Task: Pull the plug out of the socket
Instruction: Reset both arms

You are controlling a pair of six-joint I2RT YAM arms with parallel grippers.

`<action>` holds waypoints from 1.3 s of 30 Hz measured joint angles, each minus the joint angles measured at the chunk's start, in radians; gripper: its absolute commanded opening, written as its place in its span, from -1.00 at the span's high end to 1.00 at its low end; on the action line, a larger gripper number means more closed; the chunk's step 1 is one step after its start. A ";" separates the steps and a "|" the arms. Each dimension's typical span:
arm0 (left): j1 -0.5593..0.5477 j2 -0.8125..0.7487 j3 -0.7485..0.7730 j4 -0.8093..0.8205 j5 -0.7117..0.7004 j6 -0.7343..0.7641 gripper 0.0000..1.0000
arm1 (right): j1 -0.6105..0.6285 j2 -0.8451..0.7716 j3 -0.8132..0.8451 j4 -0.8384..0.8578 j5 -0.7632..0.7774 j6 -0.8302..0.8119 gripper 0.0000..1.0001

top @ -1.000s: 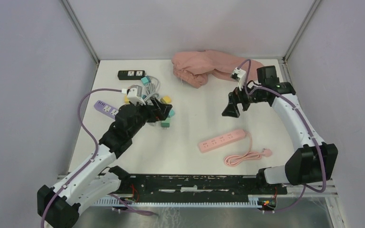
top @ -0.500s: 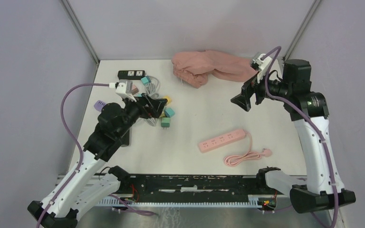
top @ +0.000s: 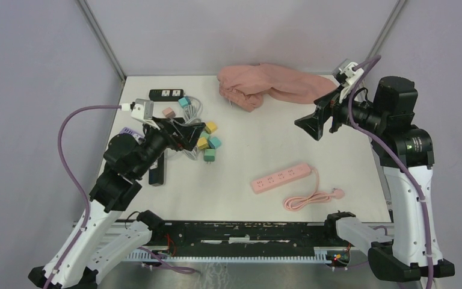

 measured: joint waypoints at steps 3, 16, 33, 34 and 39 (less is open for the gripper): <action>0.000 -0.006 0.011 -0.004 0.014 0.000 -0.98 | 0.000 -0.007 0.000 -0.005 -0.001 0.010 -0.99; 0.000 0.003 0.020 0.003 0.063 0.000 -0.99 | 0.000 -0.058 -0.001 -0.012 0.012 0.018 -0.99; 0.000 -0.001 0.020 0.026 0.074 0.000 -0.99 | 0.000 -0.059 -0.031 -0.013 0.045 0.021 -0.99; 0.000 0.000 0.020 0.028 0.074 0.000 -0.99 | 0.000 -0.060 -0.032 -0.013 0.046 0.021 -0.99; 0.000 0.002 0.020 0.033 0.074 0.000 -0.99 | 0.000 -0.060 -0.032 -0.013 0.051 0.021 -0.99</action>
